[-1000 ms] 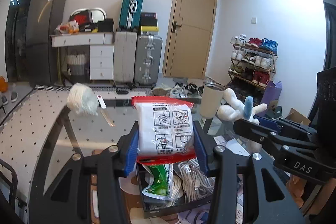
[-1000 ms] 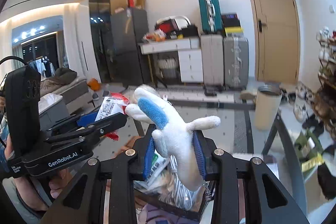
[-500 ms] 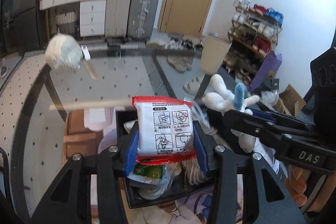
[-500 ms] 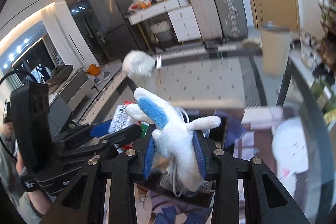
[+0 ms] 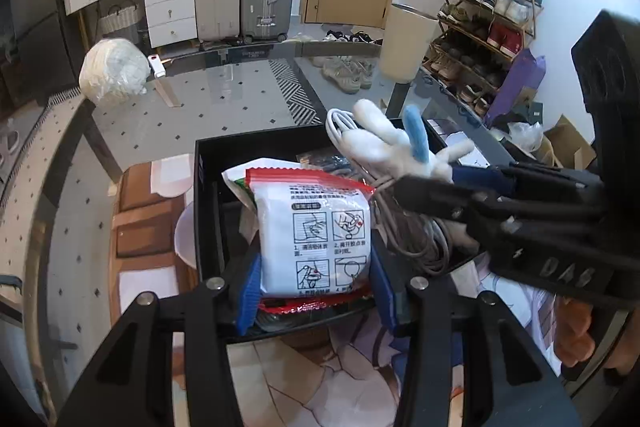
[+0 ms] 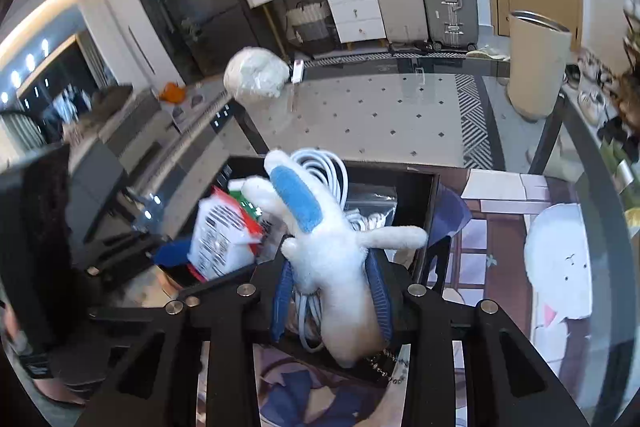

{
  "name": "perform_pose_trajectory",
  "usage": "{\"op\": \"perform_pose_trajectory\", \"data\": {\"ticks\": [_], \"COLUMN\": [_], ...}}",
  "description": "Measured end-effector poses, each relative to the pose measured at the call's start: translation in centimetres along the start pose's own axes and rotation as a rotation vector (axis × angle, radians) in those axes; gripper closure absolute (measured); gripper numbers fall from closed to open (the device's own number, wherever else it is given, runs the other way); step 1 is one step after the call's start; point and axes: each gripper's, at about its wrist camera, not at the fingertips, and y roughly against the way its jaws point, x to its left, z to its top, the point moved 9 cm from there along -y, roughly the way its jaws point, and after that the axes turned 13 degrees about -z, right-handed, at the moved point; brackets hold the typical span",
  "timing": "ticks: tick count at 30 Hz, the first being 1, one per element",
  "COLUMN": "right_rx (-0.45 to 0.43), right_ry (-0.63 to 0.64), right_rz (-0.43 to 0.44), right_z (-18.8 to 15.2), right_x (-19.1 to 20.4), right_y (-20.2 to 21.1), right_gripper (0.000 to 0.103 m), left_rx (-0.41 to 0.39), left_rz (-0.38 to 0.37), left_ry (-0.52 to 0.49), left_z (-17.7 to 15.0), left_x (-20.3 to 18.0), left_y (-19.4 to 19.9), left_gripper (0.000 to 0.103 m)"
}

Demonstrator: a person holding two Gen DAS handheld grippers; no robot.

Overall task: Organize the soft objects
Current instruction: 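Lower the packet and plush toy into the box and open both tools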

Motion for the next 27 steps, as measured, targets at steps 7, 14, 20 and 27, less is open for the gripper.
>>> {"op": "perform_pose_trajectory", "data": {"ticks": [7,14,20,27], "right_rx": [0.034,0.064,0.000,-0.135], "right_ry": [0.040,0.005,-0.001,0.012], "right_rz": [-0.026,-0.022,-0.051,-0.058], "right_z": [-0.9,-1.3,-1.0,-1.2], "right_x": [0.3,0.4,0.3,0.3], "right_y": [0.0,0.5,2.1,6.3], "right_gripper": [0.069,0.067,0.040,0.024], "left_rx": [0.016,0.005,-0.048,-0.200], "left_rz": [-0.029,0.024,0.034,0.037], "left_ry": [0.026,-0.012,-0.013,-0.021], "left_z": [-0.6,-0.2,0.1,0.9], "left_x": [-0.6,-0.1,0.4,-0.2], "left_y": [0.6,0.3,1.7,5.7], "left_gripper": [0.057,0.056,0.046,0.026]}}
